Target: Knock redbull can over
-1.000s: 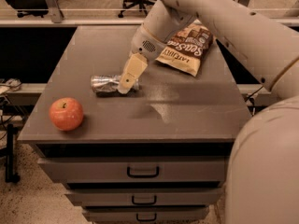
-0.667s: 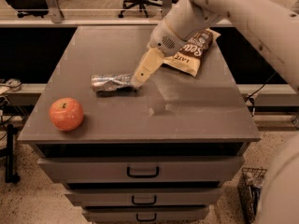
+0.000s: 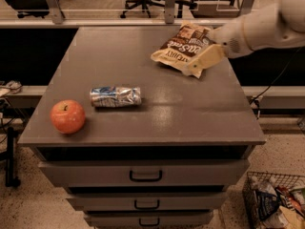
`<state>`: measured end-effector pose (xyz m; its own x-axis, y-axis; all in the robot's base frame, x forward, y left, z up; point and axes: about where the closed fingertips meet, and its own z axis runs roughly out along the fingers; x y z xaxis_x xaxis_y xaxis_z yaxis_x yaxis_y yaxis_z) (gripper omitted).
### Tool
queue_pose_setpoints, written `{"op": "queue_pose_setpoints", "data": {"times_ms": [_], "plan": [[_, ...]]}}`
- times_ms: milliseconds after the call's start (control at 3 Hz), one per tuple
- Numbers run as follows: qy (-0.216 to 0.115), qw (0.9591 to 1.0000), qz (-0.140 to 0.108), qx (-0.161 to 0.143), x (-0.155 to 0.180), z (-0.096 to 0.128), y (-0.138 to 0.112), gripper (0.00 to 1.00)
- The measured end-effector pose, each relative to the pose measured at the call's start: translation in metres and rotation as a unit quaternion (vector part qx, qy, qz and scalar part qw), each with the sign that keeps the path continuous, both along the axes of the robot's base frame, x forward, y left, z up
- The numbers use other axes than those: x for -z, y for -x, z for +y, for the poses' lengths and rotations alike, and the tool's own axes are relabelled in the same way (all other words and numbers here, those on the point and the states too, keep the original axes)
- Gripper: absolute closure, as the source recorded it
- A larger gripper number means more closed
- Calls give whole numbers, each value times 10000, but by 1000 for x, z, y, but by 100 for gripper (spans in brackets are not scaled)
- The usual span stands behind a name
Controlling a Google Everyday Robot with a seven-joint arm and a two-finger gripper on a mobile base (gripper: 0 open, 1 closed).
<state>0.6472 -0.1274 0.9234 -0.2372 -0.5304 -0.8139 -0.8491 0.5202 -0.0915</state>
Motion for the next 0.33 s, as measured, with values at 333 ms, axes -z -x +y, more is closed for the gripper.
{"op": "queue_pose_setpoints", "data": {"times_ms": [333], "plan": [[-91, 9993, -138, 324, -5, -35, 2, 0]]}}
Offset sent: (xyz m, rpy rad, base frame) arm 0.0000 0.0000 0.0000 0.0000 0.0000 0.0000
